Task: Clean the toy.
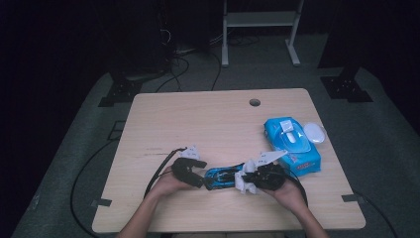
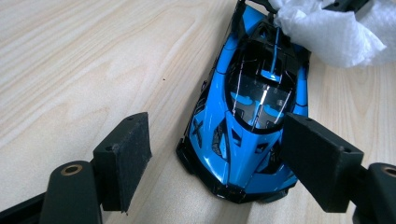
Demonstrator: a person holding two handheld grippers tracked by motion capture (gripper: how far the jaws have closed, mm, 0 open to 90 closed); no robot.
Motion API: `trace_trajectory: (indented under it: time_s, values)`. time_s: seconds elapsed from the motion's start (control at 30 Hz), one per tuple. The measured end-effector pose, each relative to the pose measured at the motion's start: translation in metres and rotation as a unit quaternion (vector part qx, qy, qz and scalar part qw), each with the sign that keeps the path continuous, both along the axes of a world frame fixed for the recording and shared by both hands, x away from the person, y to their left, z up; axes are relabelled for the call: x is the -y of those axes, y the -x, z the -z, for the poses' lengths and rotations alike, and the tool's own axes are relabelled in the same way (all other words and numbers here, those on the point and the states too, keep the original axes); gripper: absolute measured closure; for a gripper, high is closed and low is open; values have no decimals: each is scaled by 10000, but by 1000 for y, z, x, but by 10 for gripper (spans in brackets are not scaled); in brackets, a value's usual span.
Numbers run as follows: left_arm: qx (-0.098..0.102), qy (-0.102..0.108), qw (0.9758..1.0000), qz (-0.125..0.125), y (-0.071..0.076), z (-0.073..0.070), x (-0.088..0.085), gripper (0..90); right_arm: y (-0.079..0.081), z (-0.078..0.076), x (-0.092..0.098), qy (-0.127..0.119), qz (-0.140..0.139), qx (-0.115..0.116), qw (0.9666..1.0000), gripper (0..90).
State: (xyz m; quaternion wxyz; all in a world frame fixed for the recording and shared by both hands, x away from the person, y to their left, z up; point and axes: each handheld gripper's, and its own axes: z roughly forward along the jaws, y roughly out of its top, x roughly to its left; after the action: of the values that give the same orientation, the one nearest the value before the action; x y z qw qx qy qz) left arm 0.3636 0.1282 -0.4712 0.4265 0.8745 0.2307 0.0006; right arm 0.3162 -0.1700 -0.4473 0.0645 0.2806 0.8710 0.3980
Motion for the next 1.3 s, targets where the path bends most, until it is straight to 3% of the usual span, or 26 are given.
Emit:
trace_trajectory:
  time_s: [0.2,0.3,0.77,1.1,1.3]
  values:
    - [-85,-4,10000,-49,-1,1,0,241,0,2,1,-52,-15,-28,10000,850]
    - [-65,-116,9999,-97,-1,1,-1,241,1,3,1,-49,-18,33,10000,853]
    - [-292,155,9994,27,1,0,1,239,3,3,-1,22,-73,121,9999,852]
    - [-405,157,9991,17,1,0,3,244,7,4,-3,97,-202,238,9995,853]
    - [-439,168,9989,23,2,1,4,244,11,7,-1,-2,-196,281,9994,857]
